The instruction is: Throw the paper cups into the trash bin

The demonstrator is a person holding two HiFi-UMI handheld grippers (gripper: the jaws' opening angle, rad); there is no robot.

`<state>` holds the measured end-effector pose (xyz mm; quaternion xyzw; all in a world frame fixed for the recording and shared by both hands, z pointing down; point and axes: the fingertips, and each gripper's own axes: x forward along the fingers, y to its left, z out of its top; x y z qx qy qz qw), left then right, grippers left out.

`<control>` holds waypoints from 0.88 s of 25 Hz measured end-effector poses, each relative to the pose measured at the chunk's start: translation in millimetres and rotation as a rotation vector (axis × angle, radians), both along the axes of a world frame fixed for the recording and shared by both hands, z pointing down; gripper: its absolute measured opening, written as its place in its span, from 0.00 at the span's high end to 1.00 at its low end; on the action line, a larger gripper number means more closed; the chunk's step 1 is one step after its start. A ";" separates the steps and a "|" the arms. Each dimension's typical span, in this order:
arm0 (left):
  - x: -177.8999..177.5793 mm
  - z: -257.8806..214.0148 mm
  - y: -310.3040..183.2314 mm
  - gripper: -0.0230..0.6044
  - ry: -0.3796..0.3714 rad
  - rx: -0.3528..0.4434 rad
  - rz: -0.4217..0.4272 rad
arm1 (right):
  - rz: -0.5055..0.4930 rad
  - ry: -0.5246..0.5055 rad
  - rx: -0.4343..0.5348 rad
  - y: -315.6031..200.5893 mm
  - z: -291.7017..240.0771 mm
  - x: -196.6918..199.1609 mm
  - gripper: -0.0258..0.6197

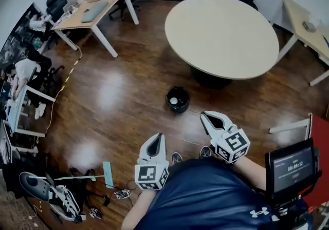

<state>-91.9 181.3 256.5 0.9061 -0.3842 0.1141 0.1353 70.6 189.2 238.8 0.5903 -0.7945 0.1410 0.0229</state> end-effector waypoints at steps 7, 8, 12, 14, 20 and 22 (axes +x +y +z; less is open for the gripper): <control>4.5 -2.4 8.3 0.96 -0.004 -0.015 0.067 | 0.056 0.015 0.023 15.6 -8.5 -1.6 0.94; 10.6 -4.6 7.5 0.96 -0.006 -0.018 0.081 | 0.065 0.014 0.024 16.5 -10.2 2.2 0.94; 29.8 -13.4 12.7 0.96 -0.010 -0.013 0.143 | 0.112 0.008 0.026 31.0 -17.0 16.4 0.95; 46.0 -21.1 22.7 0.96 -0.009 -0.007 0.165 | 0.131 -0.001 0.022 45.4 -20.7 31.5 0.94; 104.9 -32.0 58.9 0.96 -0.001 -0.001 0.215 | 0.166 -0.051 0.033 86.4 -32.3 86.2 0.95; 104.3 -26.3 56.3 0.96 -0.001 -0.010 0.225 | 0.179 -0.062 0.032 83.3 -30.2 85.2 0.95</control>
